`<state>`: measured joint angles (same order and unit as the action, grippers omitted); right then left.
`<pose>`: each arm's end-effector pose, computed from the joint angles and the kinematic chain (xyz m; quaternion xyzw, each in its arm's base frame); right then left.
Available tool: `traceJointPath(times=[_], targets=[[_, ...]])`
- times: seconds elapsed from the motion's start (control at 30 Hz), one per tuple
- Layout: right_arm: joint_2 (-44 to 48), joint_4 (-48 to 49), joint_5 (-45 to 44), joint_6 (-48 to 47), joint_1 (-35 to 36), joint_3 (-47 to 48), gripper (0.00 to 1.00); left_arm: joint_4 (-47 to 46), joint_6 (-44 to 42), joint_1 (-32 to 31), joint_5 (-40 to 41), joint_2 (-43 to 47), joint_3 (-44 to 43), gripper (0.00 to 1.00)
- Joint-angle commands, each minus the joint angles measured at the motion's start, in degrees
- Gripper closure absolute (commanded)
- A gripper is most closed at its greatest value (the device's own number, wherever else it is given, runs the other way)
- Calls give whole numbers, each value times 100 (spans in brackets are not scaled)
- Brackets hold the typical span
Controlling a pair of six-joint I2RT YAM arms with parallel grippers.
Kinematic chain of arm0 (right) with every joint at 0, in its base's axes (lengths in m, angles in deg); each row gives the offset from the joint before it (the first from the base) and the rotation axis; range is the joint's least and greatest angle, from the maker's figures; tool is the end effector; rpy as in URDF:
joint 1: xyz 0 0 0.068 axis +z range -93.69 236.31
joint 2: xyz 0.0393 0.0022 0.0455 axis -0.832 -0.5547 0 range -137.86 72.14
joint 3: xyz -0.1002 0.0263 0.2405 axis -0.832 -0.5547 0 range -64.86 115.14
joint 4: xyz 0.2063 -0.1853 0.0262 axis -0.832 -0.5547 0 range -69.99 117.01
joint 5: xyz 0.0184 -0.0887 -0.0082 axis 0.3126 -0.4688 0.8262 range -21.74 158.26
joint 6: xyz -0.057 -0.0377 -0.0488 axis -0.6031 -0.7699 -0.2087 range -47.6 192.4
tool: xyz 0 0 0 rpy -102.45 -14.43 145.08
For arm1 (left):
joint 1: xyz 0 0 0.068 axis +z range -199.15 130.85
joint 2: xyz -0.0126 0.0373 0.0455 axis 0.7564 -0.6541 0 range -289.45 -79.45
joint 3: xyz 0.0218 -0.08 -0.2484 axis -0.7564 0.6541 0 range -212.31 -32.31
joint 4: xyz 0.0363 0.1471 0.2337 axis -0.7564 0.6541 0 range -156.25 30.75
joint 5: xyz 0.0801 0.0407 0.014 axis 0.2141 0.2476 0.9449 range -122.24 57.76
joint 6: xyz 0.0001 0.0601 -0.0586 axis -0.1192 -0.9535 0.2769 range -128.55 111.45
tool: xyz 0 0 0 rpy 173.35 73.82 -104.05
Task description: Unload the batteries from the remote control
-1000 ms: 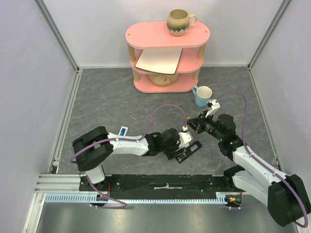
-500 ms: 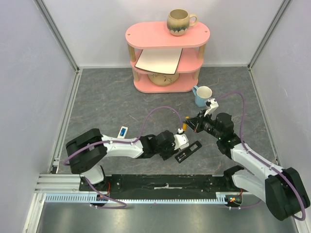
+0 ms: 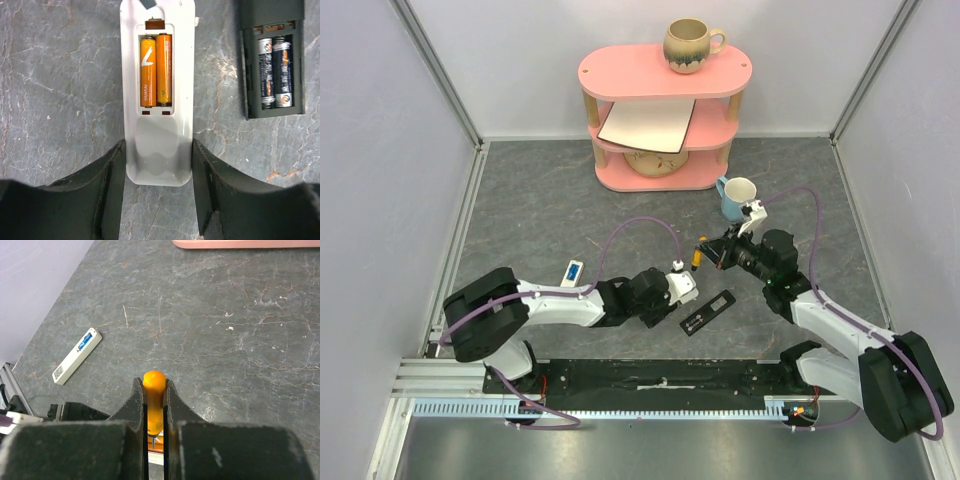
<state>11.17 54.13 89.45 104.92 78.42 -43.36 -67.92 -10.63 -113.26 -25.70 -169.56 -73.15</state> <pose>0.2475 0.1294 0.1831 -0.0454 0.7731 0.4100 0.4818 0.1545 -0.2994 0.0973 0.4910 0.7910 -0.1405 0.3369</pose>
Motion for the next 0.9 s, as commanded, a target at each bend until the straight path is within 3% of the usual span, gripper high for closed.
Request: traceJointPath(times=[0.0, 0.2, 0.37, 0.53, 0.6, 0.73, 0.87], targets=[[-248, 575, 69, 53, -22, 224, 100, -17, 358, 189, 49, 177, 76, 52], [-416, 1138, -114, 177, 91, 39, 100, -26, 402, 233, -48, 46, 24, 50], [-258, 1094, -931, -43, 548, -40, 100, -17, 437, 251, -31, 89, 41, 24], [-73, 1173, -1634, -35, 690, -242, 100, -44, 543, 356, -109, 204, 129, 19], [6, 1173, -1714, -34, 698, -330, 100, -70, 552, 435, -206, 239, 146, 20], [94, 1191, -1829, -52, 716, -436, 100, -88, 543, 470, -426, 230, 147, 41], [-37, 1331, -1794, -52, 716, -480, 100, -61, 551, 479, -444, 195, 120, 53]])
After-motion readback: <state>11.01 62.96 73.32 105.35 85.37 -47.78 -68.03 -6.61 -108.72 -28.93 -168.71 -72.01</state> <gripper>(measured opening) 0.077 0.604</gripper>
